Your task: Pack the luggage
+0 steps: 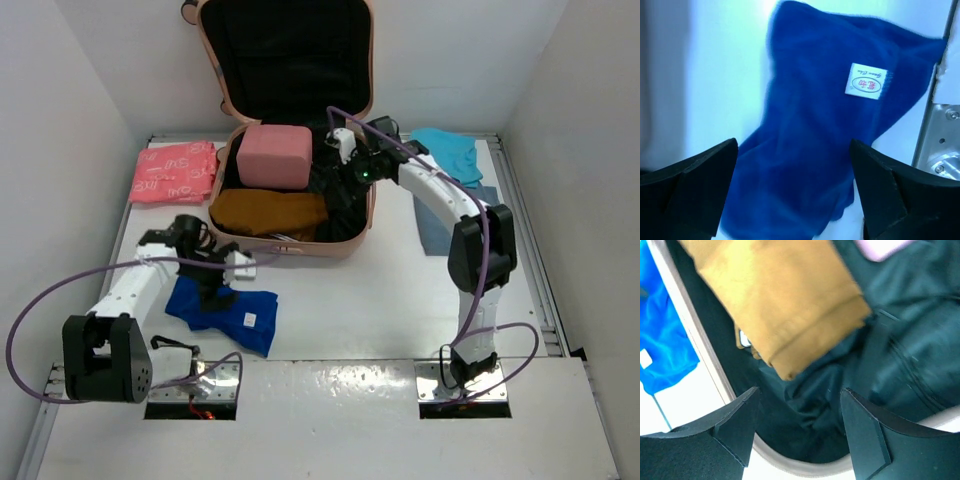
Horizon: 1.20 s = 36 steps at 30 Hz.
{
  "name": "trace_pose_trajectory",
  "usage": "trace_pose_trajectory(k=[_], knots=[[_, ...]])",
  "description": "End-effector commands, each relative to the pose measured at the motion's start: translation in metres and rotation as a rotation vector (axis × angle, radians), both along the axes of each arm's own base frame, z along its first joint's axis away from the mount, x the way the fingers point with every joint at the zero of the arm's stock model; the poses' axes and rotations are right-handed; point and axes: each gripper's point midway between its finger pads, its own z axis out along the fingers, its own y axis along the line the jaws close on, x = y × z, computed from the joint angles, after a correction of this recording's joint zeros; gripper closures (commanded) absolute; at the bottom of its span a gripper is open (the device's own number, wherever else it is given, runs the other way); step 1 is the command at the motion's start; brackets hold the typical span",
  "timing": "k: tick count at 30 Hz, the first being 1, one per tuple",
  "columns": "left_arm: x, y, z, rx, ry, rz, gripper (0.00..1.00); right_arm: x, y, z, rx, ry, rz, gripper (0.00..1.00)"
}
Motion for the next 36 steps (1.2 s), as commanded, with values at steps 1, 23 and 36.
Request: trace_pose_trajectory(k=[1,23,36], knots=[[0.008,0.005,-0.023,0.093,-0.148,-0.086,0.01,0.008,-0.024,0.032,0.037,-0.002,-0.128,0.34],[0.045,-0.020,-0.035,0.065,-0.187,-0.008,0.81,0.006,-0.068,0.039,-0.025,-0.058,-0.185,0.35],[0.176,-0.053,0.262,-0.285,-0.687,0.211,1.00,0.006,-0.089,0.033,-0.025,-0.041,-0.223,0.37]])
